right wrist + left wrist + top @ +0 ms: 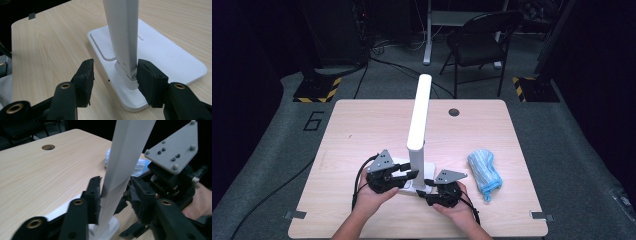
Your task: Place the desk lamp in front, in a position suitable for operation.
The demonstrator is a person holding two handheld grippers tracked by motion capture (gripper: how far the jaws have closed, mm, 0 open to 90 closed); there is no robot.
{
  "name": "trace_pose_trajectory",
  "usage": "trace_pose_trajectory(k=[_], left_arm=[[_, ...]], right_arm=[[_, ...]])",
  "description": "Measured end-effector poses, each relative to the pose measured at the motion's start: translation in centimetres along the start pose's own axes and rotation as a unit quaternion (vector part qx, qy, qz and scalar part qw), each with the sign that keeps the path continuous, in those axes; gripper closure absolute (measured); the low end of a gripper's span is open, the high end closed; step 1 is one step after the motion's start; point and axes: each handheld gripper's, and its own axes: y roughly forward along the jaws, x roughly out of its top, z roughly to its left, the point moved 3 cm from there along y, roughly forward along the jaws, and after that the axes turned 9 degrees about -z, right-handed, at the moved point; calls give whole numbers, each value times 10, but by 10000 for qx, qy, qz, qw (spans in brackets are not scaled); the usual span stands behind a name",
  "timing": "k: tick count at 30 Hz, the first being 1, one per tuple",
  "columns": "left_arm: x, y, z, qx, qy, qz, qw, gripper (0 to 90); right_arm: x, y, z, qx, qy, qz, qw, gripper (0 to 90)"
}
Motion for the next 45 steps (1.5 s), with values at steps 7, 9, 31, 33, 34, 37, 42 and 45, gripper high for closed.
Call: trace_pose_trajectory(k=[7,9,31,33,34,37,42,45], left_arm=[[0,-12,-8,285,-83,-172,9994,462],[0,-14,-10,344,-145,-194,9991,441],[4,-33,-5,999,-104,-254,9946,482],[4,-38,0,1067,-140,-237,9939,493],[4,-42,3,1084,-87,-187,9939,499],[3,-47,11,1140,-79,-204,9932,501],[4,-48,18,1168,-54,-188,9930,504],[5,-47,20,1195,-120,-222,9925,500]], right_arm=[[-1,10,18,137,64,-22,9999,468],[-1,12,21,229,82,-11,9997,460],[-2,18,28,346,-105,36,9993,451],[-3,17,28,321,18,51,9995,451],[-3,17,27,320,0,45,9995,451],[-3,15,24,313,-20,62,9995,451],[-3,14,21,232,77,17,9997,451],[-3,13,19,185,66,14,9998,451]])
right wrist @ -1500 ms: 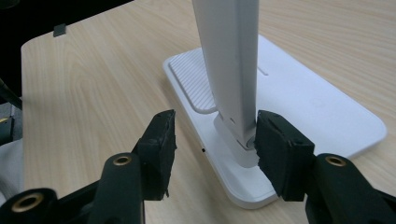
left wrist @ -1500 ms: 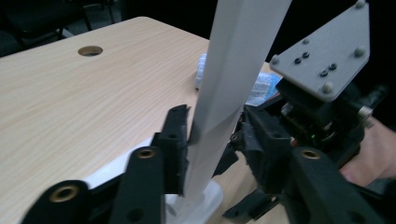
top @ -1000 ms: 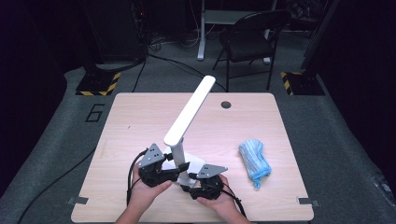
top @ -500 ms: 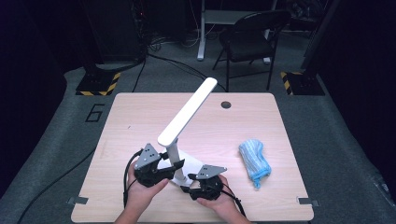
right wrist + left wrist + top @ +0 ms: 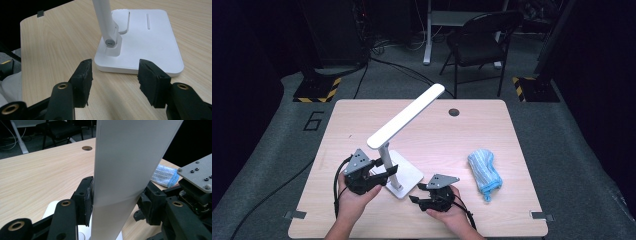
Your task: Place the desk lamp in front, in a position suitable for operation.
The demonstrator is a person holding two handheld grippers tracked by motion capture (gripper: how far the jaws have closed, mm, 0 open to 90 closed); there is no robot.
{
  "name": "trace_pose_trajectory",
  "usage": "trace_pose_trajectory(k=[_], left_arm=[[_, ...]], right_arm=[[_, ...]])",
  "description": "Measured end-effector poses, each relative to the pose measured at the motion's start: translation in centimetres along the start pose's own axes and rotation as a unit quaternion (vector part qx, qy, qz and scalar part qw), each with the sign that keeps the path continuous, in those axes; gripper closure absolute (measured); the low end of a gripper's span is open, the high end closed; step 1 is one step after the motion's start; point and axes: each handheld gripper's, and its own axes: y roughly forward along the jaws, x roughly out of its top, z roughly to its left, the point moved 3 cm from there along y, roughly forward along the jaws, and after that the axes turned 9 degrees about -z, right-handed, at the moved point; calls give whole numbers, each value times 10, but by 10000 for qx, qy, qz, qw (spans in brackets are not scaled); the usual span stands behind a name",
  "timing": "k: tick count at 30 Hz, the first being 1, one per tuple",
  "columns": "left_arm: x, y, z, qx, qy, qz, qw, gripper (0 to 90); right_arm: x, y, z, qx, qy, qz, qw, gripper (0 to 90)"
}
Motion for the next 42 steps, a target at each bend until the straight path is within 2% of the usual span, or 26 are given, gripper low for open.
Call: trace_pose_trajectory(k=[2,5,12,16,19,21,22,23,25,32,33,37,39,40,42], left_arm=[[0,0,0,-6,-32,58,10000,502],[1,1,0,11,149,76,9999,510],[1,7,-1,-63,283,19,9996,520],[2,13,-3,-158,228,-33,9996,520],[3,18,-5,-296,270,9,9992,520],[4,23,-7,-384,307,10,9988,520],[4,26,-11,-415,259,-25,9988,520],[5,27,-11,-487,301,23,9984,520],[6,32,-15,-625,370,16,9974,519],[7,40,-27,-1101,526,85,9925,519],[7,39,-27,-1122,539,111,9922,518],[6,33,-27,-1229,454,148,9913,516],[6,29,-25,-1268,497,170,9905,515],[6,27,-24,-1273,519,185,9903,515],[5,23,-22,-1297,488,190,9902,514]], right_arm=[[0,-1,-3,9,-39,-35,10000,451],[0,-3,-5,-63,35,-55,10000,451],[0,-10,-13,-153,83,-88,9998,451],[-1,-11,-17,-291,115,-109,9994,452],[-1,-13,-21,-419,185,-86,9989,451],[-1,-14,-24,-445,150,-87,9989,451],[-1,-15,-25,-489,201,-107,9985,451],[-2,-17,-25,-515,293,-81,9982,451],[-1,-19,-29,-539,213,-97,9983,451],[-2,-28,-37,-697,336,-133,9969,450],[-2,-29,-38,-717,284,-160,9969,451],[-2,-33,-40,-788,342,-164,9962,451],[-2,-34,-40,-844,364,-185,9956,450],[-2,-35,-41,-856,292,-213,9957,450],[-2,-36,-41,-891,329,-177,9953,450]])
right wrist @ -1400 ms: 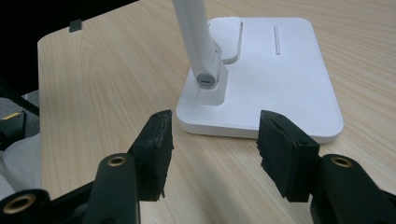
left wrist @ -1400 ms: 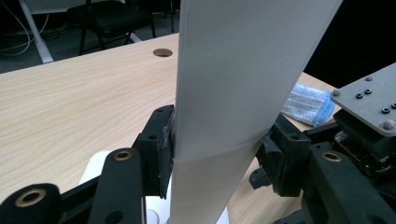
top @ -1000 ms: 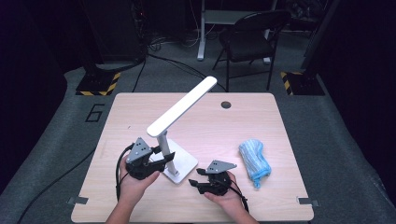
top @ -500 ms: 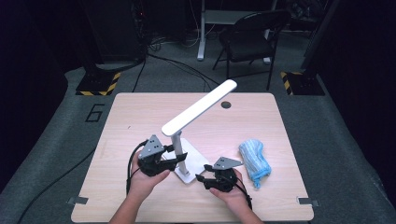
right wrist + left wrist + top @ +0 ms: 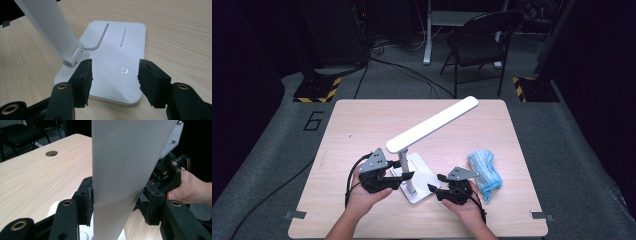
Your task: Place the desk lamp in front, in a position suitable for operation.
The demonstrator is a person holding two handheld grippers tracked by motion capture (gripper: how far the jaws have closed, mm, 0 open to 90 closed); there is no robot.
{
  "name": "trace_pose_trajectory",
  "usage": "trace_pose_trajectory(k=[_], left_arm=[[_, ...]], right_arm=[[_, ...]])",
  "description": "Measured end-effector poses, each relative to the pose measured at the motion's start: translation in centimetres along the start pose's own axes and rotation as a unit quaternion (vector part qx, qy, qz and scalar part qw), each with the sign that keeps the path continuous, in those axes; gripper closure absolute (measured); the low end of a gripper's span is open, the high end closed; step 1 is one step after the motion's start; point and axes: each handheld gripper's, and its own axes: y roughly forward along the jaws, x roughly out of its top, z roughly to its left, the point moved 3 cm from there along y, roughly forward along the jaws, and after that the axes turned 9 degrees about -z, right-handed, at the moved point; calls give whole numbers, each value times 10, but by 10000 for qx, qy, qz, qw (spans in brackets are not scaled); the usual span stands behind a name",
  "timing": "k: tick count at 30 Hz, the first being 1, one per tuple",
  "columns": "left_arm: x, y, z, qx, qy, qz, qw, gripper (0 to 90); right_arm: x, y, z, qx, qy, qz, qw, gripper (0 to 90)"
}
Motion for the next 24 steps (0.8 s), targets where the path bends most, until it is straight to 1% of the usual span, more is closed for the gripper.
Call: trace_pose_trajectory(k=[2,3,4,6,7,8,9,11,12,13,14,15,16,17,19,20,21,22,23,24], left_arm=[[-2,-4,1,-31,-79,-47,10000,509],[-3,-6,1,20,-93,-112,9999,508],[-3,-8,0,-9,-177,-97,9998,507],[-4,-11,1,26,-150,-96,9998,504],[-4,-12,1,61,-125,-107,9998,502],[-3,-14,1,82,-138,-80,9998,499],[-3,-15,1,135,-52,-78,9999,498],[-3,-19,2,164,-94,-69,9998,498],[-3,-20,1,146,-135,-74,9998,498],[-2,-22,2,138,-119,-62,9998,498],[-2,-22,2,178,-112,-96,9997,498],[-2,-24,2,190,-89,-95,9997,498],[-2,-24,2,217,-132,-123,9996,498],[-1,-25,2,229,-109,-106,9996,498],[-2,-26,2,253,-79,-122,9996,498],[-2,-26,2,254,-76,-122,9996,496],[-3,-26,1,259,-148,-139,9995,495],[-3,-26,2,281,-100,-140,9995,493],[-3,-26,2,293,-73,-136,9995,489],[-3,-26,2,306,-69,-145,9994,490]], right_arm=[[0,-1,0,-10,-31,-1,10000,449],[0,-2,0,-33,-61,10,10000,449],[0,-2,0,-79,-41,-9,10000,449],[1,-3,0,-114,-91,-18,9999,448],[1,-4,0,-126,-41,-10,9999,448],[1,-4,0,-127,-51,-9,9999,447],[1,-5,-1,-117,-64,-11,9999,447],[2,-7,-2,-139,-106,-52,9998,446],[2,-8,-2,-140,-135,-55,9998,445],[3,-10,-2,-192,-84,-41,9998,445],[3,-11,-4,-196,-132,-78,9997,445],[4,-13,-5,-219,-115,-74,9997,445],[5,-15,-6,-285,-106,-69,9995,446],[7,-16,-9,-343,-158,-110,9992,446],[9,-21,-13,-437,-105,-165,9989,445],[11,-24,-17,-504,-47,-150,9986,444],[11,-27,-18,-549,19,-157,9984,442],[12,-30,-23,-600,61,-170,9980,440],[12,-32,-25,-646,151,-185,9976,437],[13,-35,-28,-676,164,-147,9975,437]])
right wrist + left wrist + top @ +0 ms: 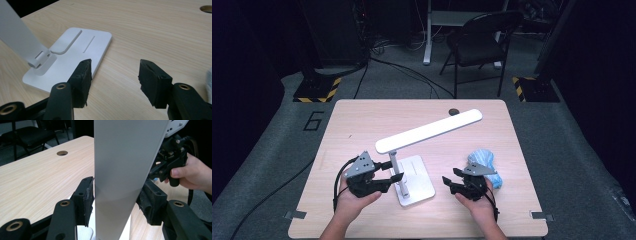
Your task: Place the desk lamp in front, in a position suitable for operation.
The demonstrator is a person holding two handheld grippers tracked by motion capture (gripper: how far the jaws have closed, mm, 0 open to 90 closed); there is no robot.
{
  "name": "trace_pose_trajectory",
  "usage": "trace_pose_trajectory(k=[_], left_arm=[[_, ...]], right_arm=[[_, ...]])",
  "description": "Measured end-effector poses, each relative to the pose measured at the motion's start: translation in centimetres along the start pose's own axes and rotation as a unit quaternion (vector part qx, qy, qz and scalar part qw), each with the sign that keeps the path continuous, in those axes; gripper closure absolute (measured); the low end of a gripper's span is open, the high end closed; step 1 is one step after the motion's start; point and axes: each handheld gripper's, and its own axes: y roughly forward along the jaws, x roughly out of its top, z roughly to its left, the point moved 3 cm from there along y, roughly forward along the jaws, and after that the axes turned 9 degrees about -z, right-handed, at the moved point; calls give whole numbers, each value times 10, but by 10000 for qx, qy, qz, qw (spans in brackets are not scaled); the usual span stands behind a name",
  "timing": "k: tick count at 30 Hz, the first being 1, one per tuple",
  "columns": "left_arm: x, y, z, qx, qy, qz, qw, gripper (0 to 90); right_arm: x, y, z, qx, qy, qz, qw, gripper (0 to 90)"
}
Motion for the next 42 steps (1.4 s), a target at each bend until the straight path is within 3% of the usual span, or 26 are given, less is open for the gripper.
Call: trace_pose_trajectory(k=[5,15,20,23,29,33,42], left_arm=[[0,1,-1,-15,-27,47,10000,486],[-1,4,-1,-25,-124,46,9999,482],[-3,6,0,-7,-59,26,10000,488],[-2,4,0,-55,-121,45,9999,487],[0,4,-2,3,-57,18,10000,486],[1,5,-1,-28,-74,51,10000,484],[3,4,0,-75,-103,36,9999,481]], right_arm=[[3,-8,-10,-118,132,-29,9998,437],[8,-22,-25,-473,22,16,9989,431],[12,-28,-35,-664,56,-68,9978,414],[13,-34,-42,-828,129,-110,9964,410],[6,-43,-61,-1248,96,3,9921,400],[-3,-45,-72,-1395,187,143,9899,397],[-14,-45,-80,-1588,188,307,9867,390]])
